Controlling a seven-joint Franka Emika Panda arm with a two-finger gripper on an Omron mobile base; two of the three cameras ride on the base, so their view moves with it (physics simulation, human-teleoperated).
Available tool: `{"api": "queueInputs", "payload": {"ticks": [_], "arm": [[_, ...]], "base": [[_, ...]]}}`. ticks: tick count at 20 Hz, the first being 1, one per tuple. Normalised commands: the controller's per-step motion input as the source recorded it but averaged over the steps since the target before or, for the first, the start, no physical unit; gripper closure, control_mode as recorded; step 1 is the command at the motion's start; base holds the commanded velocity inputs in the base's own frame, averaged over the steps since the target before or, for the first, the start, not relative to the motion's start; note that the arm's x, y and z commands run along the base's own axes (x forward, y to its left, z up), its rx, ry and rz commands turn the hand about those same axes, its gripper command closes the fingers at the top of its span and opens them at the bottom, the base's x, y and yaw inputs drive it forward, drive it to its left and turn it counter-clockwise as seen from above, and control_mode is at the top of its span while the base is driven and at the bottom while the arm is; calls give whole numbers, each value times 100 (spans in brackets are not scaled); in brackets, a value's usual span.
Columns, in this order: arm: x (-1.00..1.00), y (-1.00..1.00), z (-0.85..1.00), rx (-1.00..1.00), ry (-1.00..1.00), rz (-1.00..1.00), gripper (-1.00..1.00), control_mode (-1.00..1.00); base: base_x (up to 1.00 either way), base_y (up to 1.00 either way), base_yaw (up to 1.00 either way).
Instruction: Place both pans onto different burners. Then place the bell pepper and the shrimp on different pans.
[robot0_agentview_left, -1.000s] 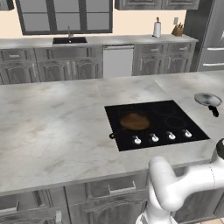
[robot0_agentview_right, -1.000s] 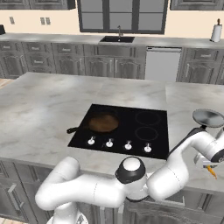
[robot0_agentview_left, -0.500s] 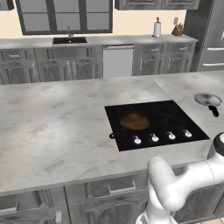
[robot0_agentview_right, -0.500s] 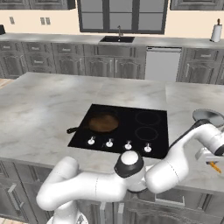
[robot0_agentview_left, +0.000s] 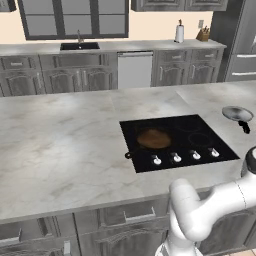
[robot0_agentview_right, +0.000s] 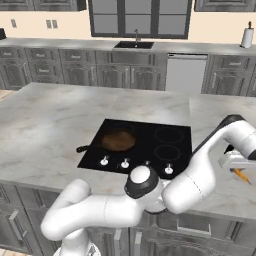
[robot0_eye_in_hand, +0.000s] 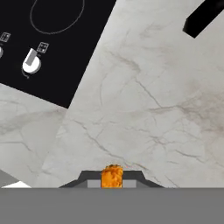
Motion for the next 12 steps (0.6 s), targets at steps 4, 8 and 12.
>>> {"api": "queueInputs", "payload": {"ticks": [4, 8, 12], "arm": [[-42, 100, 11, -23, -14, 4, 100, -100], [-45, 100, 4, -28, -15, 3, 100, -100], [-46, 100, 5, -31, -17, 2, 100, -100]], "base": [[0, 0, 0], [0, 0, 0], [0, 0, 0]]}}
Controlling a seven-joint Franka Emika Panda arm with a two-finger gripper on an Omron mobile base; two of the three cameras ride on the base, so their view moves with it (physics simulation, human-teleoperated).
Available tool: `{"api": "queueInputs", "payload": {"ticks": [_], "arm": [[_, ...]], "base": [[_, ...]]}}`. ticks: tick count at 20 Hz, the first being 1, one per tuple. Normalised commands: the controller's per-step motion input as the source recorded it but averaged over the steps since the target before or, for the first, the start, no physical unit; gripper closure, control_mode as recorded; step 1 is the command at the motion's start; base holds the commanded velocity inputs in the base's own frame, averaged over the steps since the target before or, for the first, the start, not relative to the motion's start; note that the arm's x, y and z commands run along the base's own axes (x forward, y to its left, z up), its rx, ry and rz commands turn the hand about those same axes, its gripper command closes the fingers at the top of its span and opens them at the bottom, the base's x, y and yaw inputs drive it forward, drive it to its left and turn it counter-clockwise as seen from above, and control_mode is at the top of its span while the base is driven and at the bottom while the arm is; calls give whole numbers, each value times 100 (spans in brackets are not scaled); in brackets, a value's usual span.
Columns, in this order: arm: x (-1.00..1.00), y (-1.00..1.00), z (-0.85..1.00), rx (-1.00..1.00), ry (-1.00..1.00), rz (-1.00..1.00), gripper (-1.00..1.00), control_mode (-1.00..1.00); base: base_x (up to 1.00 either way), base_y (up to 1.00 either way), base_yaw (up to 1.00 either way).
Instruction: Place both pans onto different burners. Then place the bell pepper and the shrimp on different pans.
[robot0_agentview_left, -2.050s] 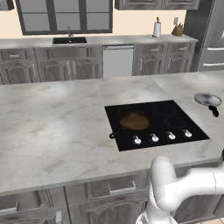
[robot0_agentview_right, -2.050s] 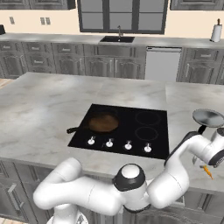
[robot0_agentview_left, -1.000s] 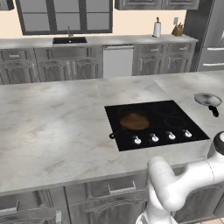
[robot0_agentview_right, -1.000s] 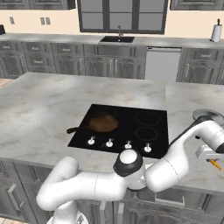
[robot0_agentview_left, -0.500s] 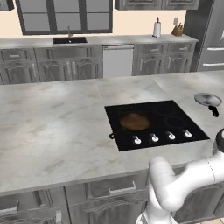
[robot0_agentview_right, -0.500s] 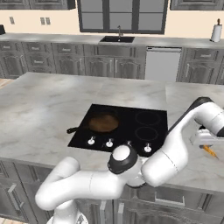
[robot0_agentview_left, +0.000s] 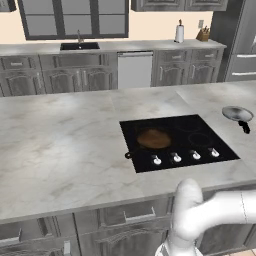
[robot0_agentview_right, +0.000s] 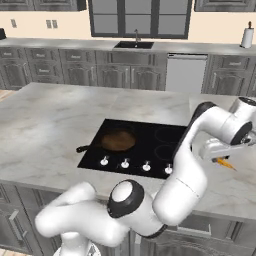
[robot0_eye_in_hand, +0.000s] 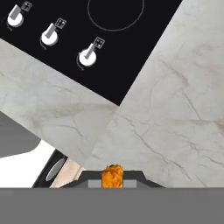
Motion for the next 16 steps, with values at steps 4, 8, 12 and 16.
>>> {"api": "queueInputs", "payload": {"ticks": [4, 8, 12, 16], "arm": [[-33, 100, 10, -27, -17, 0, 100, -100], [-16, 99, 29, -21, -16, 0, 100, -100], [3, 71, 30, -3, -5, 4, 100, -100], [10, 50, 30, 0, 0, 2, 100, -100]], "base": [[0, 0, 0], [0, 0, 0], [0, 0, 0], [0, 0, 0]]}}
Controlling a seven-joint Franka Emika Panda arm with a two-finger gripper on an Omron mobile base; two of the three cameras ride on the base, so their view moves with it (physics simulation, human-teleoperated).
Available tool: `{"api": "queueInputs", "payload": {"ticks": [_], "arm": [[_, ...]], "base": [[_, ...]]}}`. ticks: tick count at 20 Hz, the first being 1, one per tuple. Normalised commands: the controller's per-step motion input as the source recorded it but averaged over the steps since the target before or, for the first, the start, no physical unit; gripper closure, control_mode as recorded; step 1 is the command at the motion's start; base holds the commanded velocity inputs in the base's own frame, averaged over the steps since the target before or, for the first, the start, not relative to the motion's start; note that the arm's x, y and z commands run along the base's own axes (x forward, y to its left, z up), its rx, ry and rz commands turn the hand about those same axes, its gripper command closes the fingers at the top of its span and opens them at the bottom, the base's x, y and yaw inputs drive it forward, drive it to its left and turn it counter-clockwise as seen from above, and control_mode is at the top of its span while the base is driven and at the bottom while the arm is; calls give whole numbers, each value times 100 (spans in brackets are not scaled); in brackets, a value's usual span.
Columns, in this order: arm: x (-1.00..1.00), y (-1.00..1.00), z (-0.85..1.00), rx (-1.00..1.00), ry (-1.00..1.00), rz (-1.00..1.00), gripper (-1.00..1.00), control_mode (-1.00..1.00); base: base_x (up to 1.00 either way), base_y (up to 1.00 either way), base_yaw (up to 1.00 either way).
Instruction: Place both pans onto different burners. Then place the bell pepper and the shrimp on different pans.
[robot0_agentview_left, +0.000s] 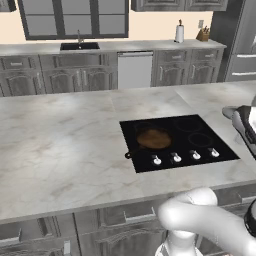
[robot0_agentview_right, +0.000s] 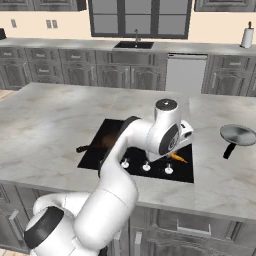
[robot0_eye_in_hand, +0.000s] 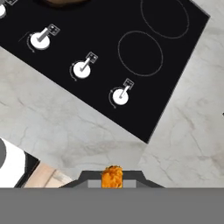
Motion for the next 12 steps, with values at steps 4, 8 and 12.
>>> {"api": "queueInputs", "payload": {"ticks": [4, 8, 12], "arm": [[37, 37, 33, 0, 0, 0, 100, -100], [41, 34, 35, 1, 0, 0, 100, -100], [28, 44, 25, 1, 0, 1, 100, -100]], "base": [[0, 0, 0], [0, 0, 0], [0, 0, 0]]}}
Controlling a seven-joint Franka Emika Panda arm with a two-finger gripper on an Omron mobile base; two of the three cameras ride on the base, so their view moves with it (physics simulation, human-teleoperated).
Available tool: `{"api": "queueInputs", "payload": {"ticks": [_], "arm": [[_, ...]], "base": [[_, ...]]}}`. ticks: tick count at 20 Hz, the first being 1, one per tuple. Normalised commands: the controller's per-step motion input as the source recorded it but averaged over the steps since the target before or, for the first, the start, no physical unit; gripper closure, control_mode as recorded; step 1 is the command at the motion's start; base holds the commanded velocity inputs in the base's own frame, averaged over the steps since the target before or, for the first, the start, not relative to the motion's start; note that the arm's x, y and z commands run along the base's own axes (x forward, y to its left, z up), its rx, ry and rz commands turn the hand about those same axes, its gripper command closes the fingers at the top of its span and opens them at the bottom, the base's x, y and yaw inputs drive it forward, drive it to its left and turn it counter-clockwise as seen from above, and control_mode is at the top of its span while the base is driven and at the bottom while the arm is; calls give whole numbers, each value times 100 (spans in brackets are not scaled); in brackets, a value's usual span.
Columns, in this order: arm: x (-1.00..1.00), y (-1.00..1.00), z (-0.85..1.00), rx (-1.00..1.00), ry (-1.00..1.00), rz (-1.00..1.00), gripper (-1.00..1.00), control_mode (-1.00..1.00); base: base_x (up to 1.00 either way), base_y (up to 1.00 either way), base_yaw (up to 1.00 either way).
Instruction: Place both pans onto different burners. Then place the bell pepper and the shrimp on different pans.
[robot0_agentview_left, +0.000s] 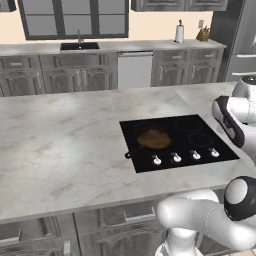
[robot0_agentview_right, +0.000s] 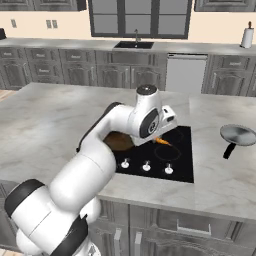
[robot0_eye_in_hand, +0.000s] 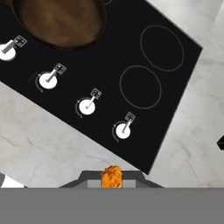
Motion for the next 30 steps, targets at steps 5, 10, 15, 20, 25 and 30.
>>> {"api": "queueInputs", "payload": {"ticks": [5, 10, 15, 20, 25, 30], "arm": [[14, 51, 9, 0, 0, 3, 100, -100], [6, 50, 9, 0, 0, 11, 100, -100], [15, 55, 6, 0, 0, 10, 100, -100], [13, 64, 0, 0, 0, 0, 100, -100], [21, 57, 0, 0, 0, 0, 100, -100], [40, 29, 0, 0, 0, 0, 100, -100]], "base": [[0, 0, 0], [0, 0, 0], [0, 0, 0], [0, 0, 0], [0, 0, 0], [0, 0, 0]]}}
